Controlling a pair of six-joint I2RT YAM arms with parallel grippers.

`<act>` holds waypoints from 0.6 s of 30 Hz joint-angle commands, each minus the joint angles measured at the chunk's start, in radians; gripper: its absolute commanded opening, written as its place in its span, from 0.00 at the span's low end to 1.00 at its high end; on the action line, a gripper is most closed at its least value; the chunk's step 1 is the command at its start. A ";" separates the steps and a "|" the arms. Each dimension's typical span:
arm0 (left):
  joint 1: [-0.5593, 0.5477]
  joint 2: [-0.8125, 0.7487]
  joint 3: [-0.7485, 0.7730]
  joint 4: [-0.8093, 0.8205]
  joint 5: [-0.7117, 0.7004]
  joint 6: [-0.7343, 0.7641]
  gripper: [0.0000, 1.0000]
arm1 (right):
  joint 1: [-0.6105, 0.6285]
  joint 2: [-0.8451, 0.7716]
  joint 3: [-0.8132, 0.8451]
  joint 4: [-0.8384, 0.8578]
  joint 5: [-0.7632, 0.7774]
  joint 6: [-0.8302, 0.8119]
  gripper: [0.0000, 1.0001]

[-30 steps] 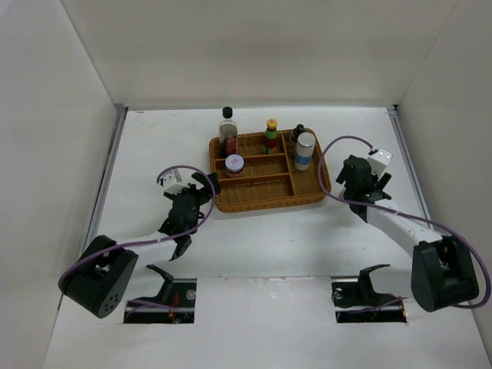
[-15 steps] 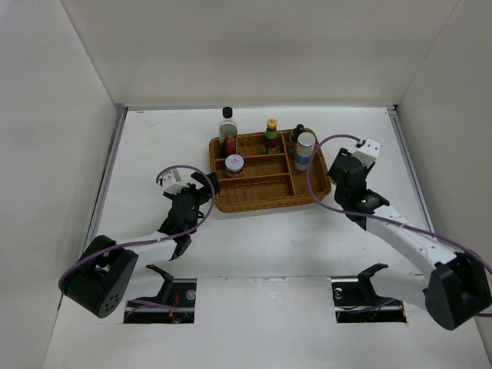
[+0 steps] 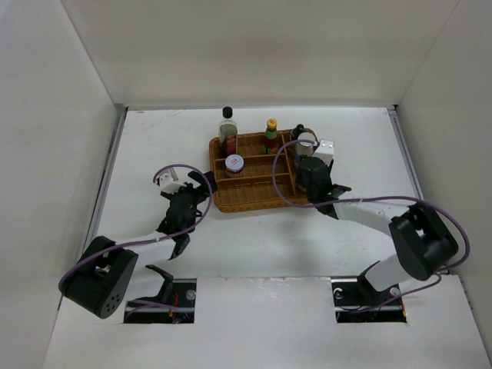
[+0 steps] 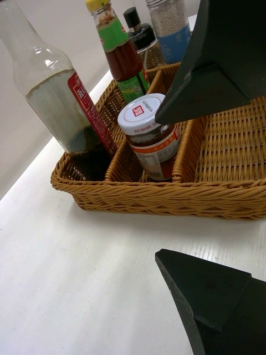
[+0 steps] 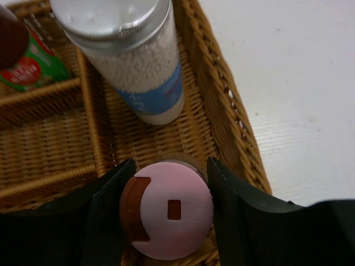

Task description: Organize the condiment bottles

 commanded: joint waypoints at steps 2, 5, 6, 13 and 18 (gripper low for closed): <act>0.018 -0.034 -0.003 0.004 0.003 -0.005 1.00 | 0.013 0.049 0.066 0.102 -0.020 -0.010 0.54; 0.030 -0.026 0.005 -0.017 -0.008 -0.004 1.00 | 0.017 0.058 0.066 0.099 -0.022 -0.006 0.67; 0.039 -0.026 0.005 -0.023 -0.009 -0.005 1.00 | 0.017 0.059 0.067 0.099 -0.023 -0.009 0.71; 0.050 -0.016 0.015 -0.063 -0.052 -0.002 1.00 | 0.013 -0.083 0.026 0.097 -0.017 -0.001 0.99; 0.056 -0.023 0.032 -0.123 -0.124 0.001 1.00 | -0.056 -0.310 -0.121 0.180 0.110 0.092 1.00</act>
